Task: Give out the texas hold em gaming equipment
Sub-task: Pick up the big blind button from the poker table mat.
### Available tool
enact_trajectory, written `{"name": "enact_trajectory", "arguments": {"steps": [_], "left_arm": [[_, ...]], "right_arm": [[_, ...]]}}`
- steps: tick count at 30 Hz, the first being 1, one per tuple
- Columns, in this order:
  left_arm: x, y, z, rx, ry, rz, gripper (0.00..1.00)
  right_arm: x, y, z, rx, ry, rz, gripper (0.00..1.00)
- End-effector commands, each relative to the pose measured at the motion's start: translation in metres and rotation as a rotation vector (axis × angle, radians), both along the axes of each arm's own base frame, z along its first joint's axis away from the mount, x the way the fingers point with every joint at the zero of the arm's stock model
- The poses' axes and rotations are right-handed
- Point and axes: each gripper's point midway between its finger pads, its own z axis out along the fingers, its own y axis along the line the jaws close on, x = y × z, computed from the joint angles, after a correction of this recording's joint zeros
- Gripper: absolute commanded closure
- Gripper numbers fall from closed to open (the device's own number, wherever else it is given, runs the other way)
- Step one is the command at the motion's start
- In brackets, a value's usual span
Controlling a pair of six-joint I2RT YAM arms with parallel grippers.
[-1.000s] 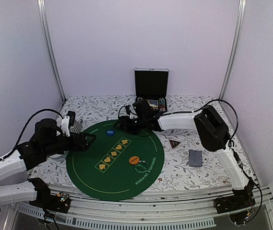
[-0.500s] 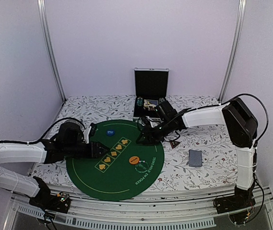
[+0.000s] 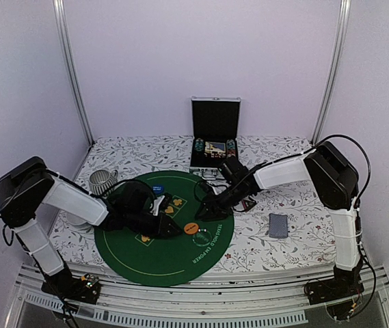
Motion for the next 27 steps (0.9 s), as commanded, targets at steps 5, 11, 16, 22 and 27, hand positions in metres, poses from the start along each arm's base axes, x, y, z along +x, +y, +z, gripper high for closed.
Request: {"name": "enact_trajectory", "arguments": {"steps": [5,11,16,22,27], "left_arm": [[-0.002,-0.015,-0.003,-0.046,0.015,-0.039,0.72],[-0.001,-0.021,-0.012,-0.053,0.034,-0.051,0.73],[0.0,-0.024,-0.019,-0.053,0.048,-0.055,0.74],[0.0,-0.023,-0.02,-0.049,0.043,-0.052,0.75],[0.001,-0.017,-0.002,-0.06,-0.006,-0.038,0.78]], "right_arm": [[-0.026,0.002,-0.014,0.01,0.097,0.052,0.61],[-0.035,0.014,-0.013,0.066,0.134,0.08,0.64],[-0.039,0.023,-0.01,0.129,0.166,0.083,0.68],[-0.036,0.027,-0.006,0.152,0.168,0.074,0.87],[-0.029,0.028,0.012,0.163,0.114,0.064,0.96]]}}
